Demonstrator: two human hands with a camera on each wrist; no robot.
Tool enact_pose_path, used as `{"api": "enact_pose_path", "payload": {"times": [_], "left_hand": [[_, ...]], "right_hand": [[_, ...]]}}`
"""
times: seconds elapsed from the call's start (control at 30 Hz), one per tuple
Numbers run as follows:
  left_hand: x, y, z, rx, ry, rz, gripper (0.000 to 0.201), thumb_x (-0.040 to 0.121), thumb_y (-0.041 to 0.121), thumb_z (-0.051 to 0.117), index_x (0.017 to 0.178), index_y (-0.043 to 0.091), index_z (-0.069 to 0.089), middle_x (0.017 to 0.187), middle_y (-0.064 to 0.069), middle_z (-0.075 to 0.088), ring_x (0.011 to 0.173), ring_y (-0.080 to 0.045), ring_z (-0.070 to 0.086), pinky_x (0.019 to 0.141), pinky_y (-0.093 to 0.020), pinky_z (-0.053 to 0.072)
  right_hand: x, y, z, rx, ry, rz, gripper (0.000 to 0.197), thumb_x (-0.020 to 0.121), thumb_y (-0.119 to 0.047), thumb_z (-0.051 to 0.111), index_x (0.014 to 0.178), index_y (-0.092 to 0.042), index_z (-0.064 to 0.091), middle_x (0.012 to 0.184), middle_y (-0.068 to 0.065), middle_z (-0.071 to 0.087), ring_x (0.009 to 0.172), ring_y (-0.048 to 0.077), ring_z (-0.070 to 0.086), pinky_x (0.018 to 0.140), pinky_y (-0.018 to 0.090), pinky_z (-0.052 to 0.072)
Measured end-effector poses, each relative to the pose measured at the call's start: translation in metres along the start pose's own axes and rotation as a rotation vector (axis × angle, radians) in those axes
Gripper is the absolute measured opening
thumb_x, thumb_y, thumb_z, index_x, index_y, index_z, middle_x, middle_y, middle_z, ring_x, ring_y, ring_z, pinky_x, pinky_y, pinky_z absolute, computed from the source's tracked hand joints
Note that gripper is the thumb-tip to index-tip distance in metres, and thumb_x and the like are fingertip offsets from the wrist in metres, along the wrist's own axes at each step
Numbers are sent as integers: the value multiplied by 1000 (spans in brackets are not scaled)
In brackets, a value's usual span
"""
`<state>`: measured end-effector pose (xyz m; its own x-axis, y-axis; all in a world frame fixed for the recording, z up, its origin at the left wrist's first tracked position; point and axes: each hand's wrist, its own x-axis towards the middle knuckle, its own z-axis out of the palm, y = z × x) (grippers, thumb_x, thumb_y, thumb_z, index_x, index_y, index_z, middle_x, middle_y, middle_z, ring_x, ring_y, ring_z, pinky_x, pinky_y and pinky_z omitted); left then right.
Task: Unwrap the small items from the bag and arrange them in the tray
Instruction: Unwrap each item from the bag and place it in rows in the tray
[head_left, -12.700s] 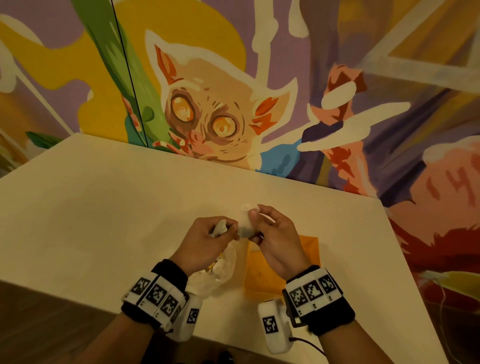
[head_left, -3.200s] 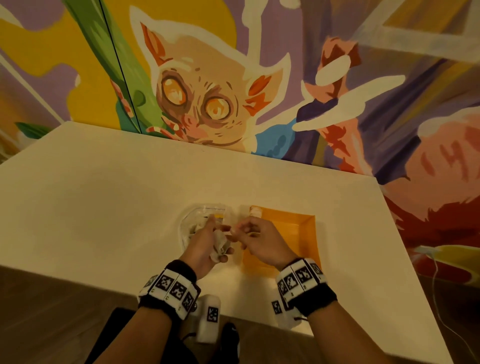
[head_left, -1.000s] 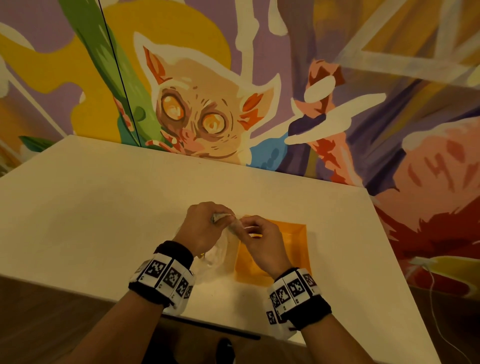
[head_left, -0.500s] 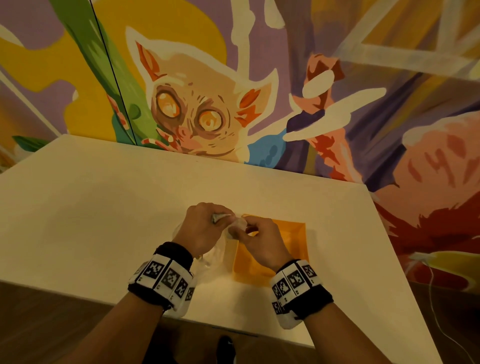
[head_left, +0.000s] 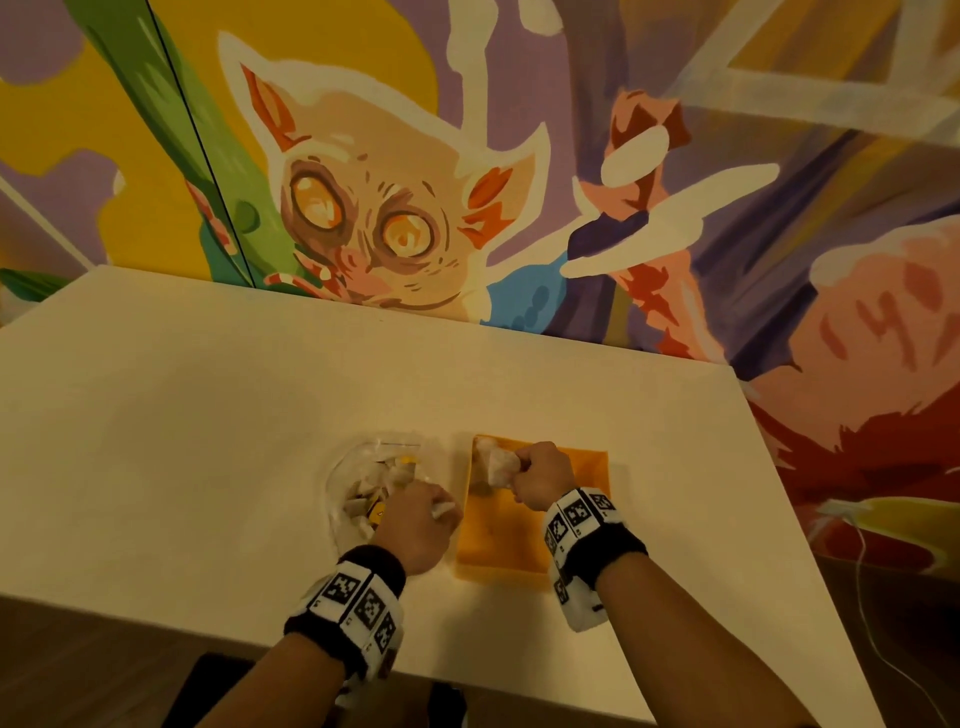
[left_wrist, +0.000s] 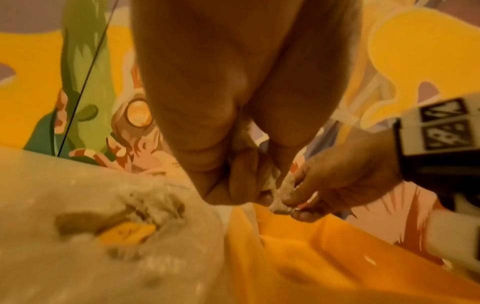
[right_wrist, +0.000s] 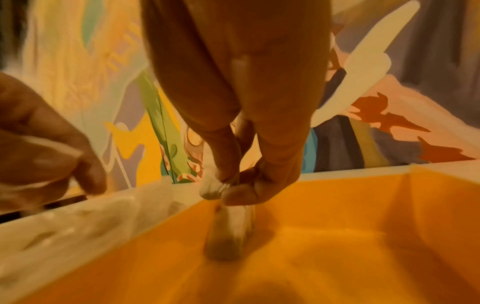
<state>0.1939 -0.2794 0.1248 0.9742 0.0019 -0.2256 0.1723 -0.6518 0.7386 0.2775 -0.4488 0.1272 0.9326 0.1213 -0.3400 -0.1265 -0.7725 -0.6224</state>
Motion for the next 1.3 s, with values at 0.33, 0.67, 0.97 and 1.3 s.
{"api": "enact_pose_path", "payload": {"times": [0.33,0.67,0.97,1.3], "left_hand": [[19,-19,37,192,-34,-92,44,89,24,56,50,21,36,56,2,40,62,-27,46,61,-35,40],[31,-36,43,155,-28,-200,15,88,25,62,96,16,71,103,-2,68,98,-21,62,83,-33,53],[36,-42,47,147,-31,-205,17,87,25,62,99,17,71,104,0,68,100,-21,62,85,-35,53],[33,-38,41,165,-59,-121,15,86,15,58,89,16,73,98,-1,69,93,-20,62,77,-29,50]], "right_hand": [[39,4,33,-107,-41,201,34,78,-42,66,74,-9,58,73,6,56,55,17,47,41,24,31],[56,-7,38,-160,-63,251,52,88,-45,66,110,2,60,117,18,65,105,31,64,75,30,53],[51,-9,32,-192,-87,259,39,89,-34,66,67,-11,42,96,12,64,84,24,61,55,27,47],[53,-19,32,-250,-49,239,36,96,-27,55,67,-9,45,117,13,65,104,26,64,82,32,52]]}}
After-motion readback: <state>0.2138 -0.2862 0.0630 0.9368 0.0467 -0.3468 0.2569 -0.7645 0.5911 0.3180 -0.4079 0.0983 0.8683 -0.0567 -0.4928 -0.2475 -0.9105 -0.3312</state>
